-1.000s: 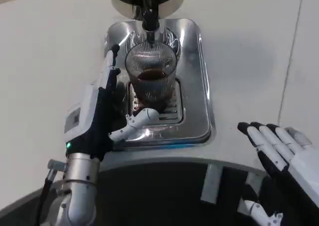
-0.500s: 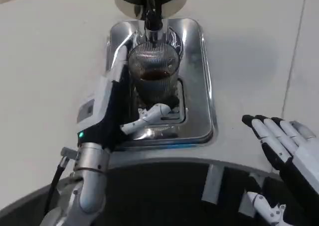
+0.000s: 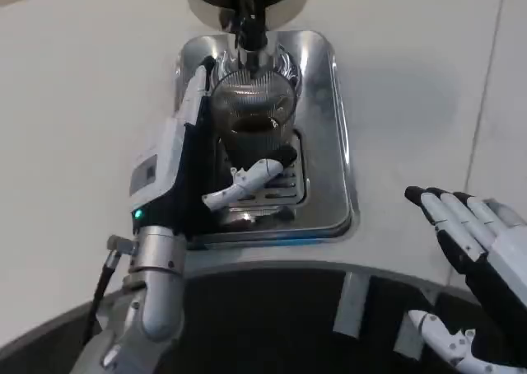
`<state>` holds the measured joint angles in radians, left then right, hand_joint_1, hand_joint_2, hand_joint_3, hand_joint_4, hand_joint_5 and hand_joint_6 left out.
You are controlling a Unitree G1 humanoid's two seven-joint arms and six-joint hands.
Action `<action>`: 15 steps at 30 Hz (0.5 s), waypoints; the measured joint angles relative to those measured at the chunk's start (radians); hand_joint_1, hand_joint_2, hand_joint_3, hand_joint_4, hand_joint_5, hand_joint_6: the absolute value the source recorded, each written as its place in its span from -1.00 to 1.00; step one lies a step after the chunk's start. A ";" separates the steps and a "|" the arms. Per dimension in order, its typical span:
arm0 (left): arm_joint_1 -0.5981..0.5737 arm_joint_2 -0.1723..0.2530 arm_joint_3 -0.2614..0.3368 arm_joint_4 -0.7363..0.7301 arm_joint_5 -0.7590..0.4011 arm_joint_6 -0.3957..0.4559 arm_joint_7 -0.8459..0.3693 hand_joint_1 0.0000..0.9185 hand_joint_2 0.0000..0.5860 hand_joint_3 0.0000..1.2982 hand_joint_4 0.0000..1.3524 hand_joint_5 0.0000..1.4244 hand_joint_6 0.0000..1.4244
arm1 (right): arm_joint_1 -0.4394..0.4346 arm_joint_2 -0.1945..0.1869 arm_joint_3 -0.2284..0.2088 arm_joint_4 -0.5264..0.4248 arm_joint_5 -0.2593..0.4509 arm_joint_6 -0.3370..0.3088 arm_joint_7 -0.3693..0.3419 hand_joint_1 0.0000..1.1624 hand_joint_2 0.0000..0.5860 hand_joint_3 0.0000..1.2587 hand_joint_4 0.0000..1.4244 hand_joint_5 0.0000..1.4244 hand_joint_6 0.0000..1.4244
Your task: Grasp the cup under the faucet to collect the drink, then remove the cup.
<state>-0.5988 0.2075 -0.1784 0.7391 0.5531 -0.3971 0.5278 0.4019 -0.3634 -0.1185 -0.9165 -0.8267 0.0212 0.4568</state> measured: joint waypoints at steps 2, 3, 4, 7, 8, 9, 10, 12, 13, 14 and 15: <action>-0.003 -0.011 -0.002 0.008 0.001 0.000 0.017 -0.34 -0.90 -1.00 -1.00 -0.64 -0.68 | -0.003 0.000 -0.004 -0.003 0.000 0.004 0.007 -0.61 0.69 -1.00 -1.00 -1.00 -1.00; -0.004 -0.014 -0.003 0.009 0.002 0.000 0.025 -0.33 -0.90 -0.99 -0.98 -0.62 -0.66 | -0.003 0.001 -0.004 -0.004 0.000 0.005 0.009 -0.61 0.69 -1.00 -1.00 -1.00 -1.00; -0.009 -0.019 -0.007 0.014 0.004 0.004 0.035 -0.32 -0.90 -0.97 -0.97 -0.61 -0.64 | -0.002 0.001 -0.004 -0.005 0.000 0.010 0.011 -0.62 0.69 -1.00 -1.00 -1.00 -1.00; -0.019 -0.029 -0.021 0.023 0.008 0.013 0.060 -0.28 -0.87 -0.88 -0.89 -0.53 -0.51 | 0.003 0.005 -0.005 -0.016 -0.002 0.016 0.013 -0.62 0.68 -1.00 -1.00 -1.00 -1.00; -0.022 -0.029 -0.022 0.023 0.008 0.014 0.064 -0.26 -0.87 -0.85 -0.84 -0.48 -0.45 | 0.003 0.005 -0.005 -0.018 -0.002 0.016 0.014 -0.62 0.68 -1.00 -1.00 -1.00 -1.00; -0.029 -0.029 -0.026 0.028 0.008 0.018 0.066 -0.24 -0.87 -0.80 -0.78 -0.43 -0.36 | 0.005 0.006 -0.005 -0.021 -0.003 0.017 0.014 -0.62 0.68 -1.00 -1.00 -1.00 -1.00; -0.032 -0.029 -0.030 0.031 0.008 0.024 0.066 -0.22 -0.87 -0.76 -0.73 -0.37 -0.27 | 0.007 0.007 -0.005 -0.023 -0.005 0.018 0.014 -0.63 0.68 -1.00 -1.00 -1.00 -1.00; -0.036 -0.030 -0.038 0.035 0.009 0.025 0.079 -0.19 -0.87 -0.70 -0.63 -0.26 -0.10 | 0.011 0.013 -0.005 -0.025 -0.011 0.021 0.014 -0.63 0.68 -1.00 -1.00 -1.00 -1.00; -0.043 -0.029 -0.040 0.037 0.009 0.028 0.080 -0.15 -0.86 -0.64 -0.56 -0.19 0.01 | 0.013 0.017 -0.005 -0.025 -0.012 0.023 0.014 -0.63 0.68 -1.00 -1.00 -1.00 -1.00; -0.044 -0.031 -0.043 0.038 0.009 0.030 0.087 -0.12 -0.84 -0.55 -0.45 -0.09 0.14 | 0.014 0.019 -0.005 -0.025 -0.013 0.025 0.015 -0.63 0.68 -1.00 -1.00 -1.00 -1.00; -0.047 -0.030 -0.045 0.038 0.009 0.032 0.091 -0.02 -0.82 -0.43 -0.33 0.02 0.27 | 0.014 0.021 -0.004 -0.025 -0.014 0.027 0.016 -0.63 0.68 -1.00 -1.00 -1.00 -1.00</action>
<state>-0.6459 0.1770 -0.2233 0.7773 0.5624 -0.3651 0.6190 0.4157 -0.3426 -0.1225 -0.9410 -0.8410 0.0482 0.4729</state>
